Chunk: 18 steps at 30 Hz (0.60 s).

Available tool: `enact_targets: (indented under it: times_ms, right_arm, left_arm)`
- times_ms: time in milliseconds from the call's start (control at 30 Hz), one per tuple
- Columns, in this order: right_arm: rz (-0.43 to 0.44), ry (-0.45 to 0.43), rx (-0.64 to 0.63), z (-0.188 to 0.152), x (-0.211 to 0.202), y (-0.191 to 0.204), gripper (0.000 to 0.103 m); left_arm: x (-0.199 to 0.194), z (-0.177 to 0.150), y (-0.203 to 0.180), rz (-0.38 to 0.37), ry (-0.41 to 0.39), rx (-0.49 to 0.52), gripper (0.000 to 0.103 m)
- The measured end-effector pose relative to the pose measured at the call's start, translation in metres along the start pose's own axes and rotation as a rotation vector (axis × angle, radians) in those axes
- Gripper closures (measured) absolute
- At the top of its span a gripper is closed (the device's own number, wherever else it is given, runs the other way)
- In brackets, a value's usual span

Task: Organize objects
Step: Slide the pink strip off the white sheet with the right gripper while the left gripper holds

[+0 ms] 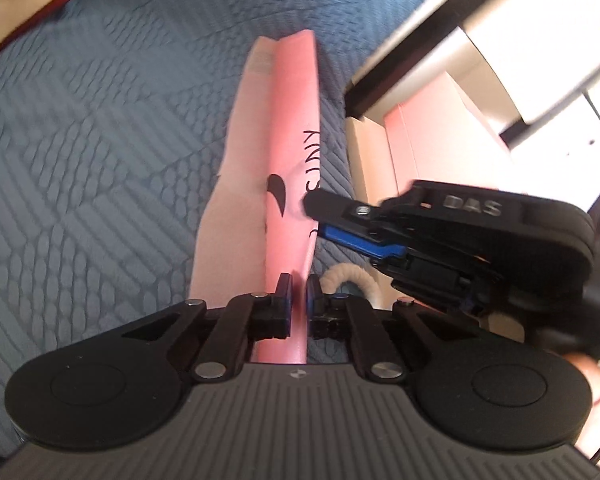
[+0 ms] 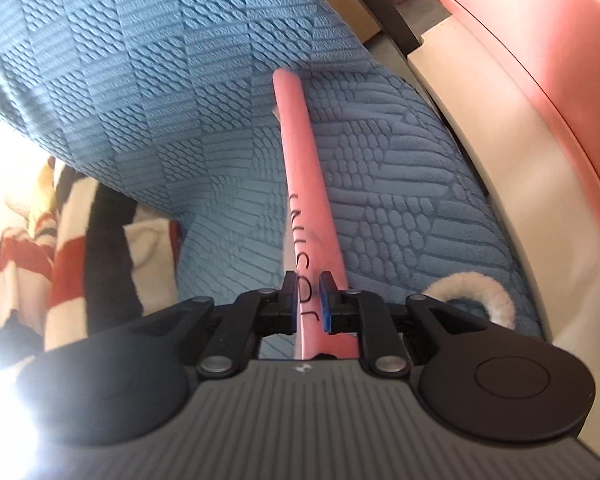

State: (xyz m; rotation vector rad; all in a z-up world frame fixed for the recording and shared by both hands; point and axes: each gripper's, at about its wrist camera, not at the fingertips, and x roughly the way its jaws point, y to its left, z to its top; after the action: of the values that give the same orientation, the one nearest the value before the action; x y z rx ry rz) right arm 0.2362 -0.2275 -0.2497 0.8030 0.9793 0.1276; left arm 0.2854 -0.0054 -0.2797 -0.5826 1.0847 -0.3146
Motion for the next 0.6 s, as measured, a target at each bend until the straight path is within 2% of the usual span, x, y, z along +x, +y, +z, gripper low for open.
enact_targets:
  times_ms: [133,267,433,600]
  right_arm:
    - [0.023,-0.02,0.007,-0.002,-0.001,0.003,0.087]
    - [0.04,0.008,-0.002,-0.006,0.005,0.009,0.087]
    - [0.034,0.055,-0.02,-0.014,0.018,0.017,0.087]
    - [-0.029,0.098,0.009,-0.021,0.036,0.013,0.089]
  left_arm:
    - [-0.003,0.004,0.016,-0.02,0.002,-0.111,0.097]
    - [-0.004,0.006,0.033,-0.005,0.009,-0.207,0.098]
    - [0.0,0.007,0.034,0.032,0.023,-0.242,0.098]
    - [0.004,0.007,0.039,0.049,0.036,-0.269,0.097]
